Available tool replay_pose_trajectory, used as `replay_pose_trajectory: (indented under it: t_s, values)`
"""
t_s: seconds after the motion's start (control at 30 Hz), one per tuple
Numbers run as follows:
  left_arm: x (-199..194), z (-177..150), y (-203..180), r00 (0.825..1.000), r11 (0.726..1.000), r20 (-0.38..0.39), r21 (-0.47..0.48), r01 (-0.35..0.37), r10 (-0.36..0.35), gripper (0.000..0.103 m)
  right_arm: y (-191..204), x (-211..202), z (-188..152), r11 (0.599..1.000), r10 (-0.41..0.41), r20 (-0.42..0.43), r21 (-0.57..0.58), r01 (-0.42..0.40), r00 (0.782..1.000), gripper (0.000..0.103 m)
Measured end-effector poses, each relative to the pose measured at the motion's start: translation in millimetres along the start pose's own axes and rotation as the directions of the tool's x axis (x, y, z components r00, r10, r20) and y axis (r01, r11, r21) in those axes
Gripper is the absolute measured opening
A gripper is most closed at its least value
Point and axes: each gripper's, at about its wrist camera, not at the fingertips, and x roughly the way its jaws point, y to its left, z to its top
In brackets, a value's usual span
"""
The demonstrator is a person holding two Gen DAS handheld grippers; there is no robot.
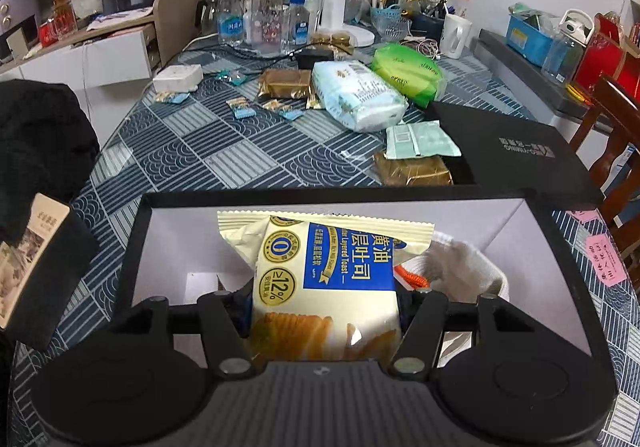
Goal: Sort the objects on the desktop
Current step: 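Lower the toast bag with the left gripper into the white-lined box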
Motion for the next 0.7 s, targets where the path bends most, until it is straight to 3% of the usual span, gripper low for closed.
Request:
replay_pose_trajectory:
  t_s: [0.7]
  values:
    - [25.1,-10.1,14.9,0.997,1.0,-0.069,-0.019,-0.023,0.022,0.069,9.2,30.2,4.5,1.0,-0.018,-0.061,-0.016,0.017,0.998,0.103]
